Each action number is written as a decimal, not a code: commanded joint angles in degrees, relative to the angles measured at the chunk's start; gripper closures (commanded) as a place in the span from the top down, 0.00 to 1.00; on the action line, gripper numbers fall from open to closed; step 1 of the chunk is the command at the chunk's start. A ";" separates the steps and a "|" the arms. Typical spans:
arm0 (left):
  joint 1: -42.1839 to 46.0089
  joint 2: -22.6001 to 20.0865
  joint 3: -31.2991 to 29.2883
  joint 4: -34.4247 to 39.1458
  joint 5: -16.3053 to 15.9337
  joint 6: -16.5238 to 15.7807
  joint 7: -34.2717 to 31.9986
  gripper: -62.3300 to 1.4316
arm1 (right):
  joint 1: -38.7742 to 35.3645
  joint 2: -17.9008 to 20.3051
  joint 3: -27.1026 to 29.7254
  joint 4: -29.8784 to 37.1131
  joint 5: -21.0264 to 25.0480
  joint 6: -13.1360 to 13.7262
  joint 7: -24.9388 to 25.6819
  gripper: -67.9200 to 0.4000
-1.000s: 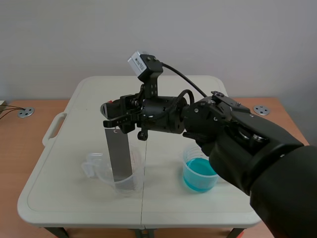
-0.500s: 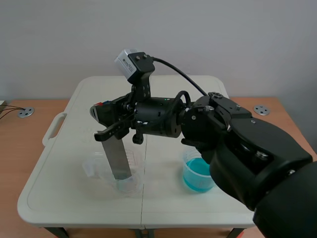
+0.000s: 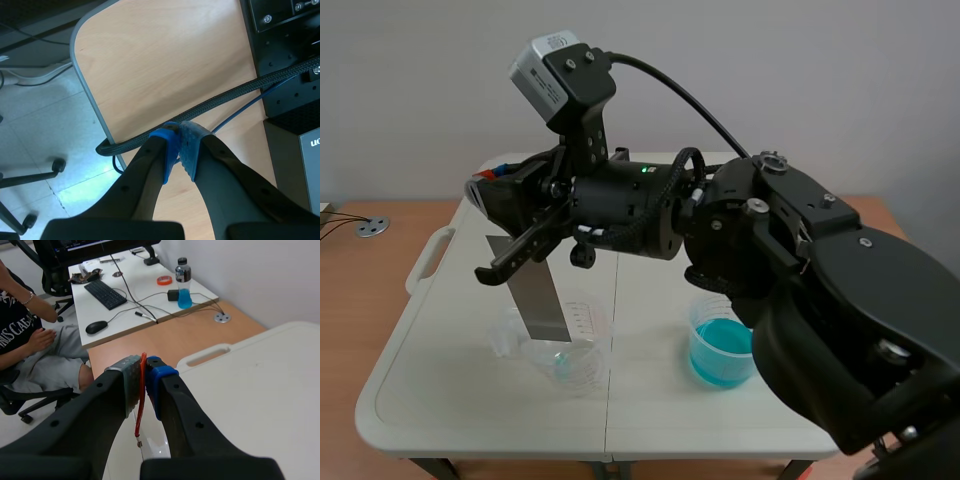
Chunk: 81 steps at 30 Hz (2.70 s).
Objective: Hold the metal plate by the orange handle, dip it into the blue solution, take it out and point at it, then put the plate back in the beaker on the left.
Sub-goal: 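Move the plate over the blue solution, then point at the plate with the left hand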
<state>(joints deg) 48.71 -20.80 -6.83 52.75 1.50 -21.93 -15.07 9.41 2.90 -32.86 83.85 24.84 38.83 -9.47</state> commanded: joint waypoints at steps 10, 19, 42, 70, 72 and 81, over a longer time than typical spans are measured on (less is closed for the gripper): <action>0.63 0.13 -0.15 0.55 -0.17 -0.33 -0.57 0.05 | -1.81 2.38 0.33 11.17 -1.77 0.02 0.81 0.02; 0.63 0.13 -0.15 0.55 -0.17 -0.33 -0.57 0.05 | -4.66 3.30 4.28 19.78 -1.75 0.04 0.17 0.02; 0.63 0.07 -0.74 1.05 -0.44 -0.31 -0.59 0.05 | -13.22 13.44 21.09 35.54 1.95 0.28 0.87 0.02; -1.55 -4.22 -15.54 39.39 -6.69 -6.75 -0.44 0.05 | -20.20 24.72 35.58 35.56 11.85 3.89 4.42 0.02; -4.66 -4.37 -13.27 39.80 -4.24 -8.74 0.13 0.05 | -20.20 24.72 35.56 35.56 11.85 3.89 4.31 0.02; -18.60 -6.08 1.36 39.78 -0.11 -13.68 3.30 0.05 | -20.20 24.72 35.47 35.45 11.82 3.89 4.28 0.02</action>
<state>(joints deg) 30.72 -26.85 -5.39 92.36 1.98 -34.92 -11.05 -11.18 27.31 2.87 118.83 35.97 42.41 -6.13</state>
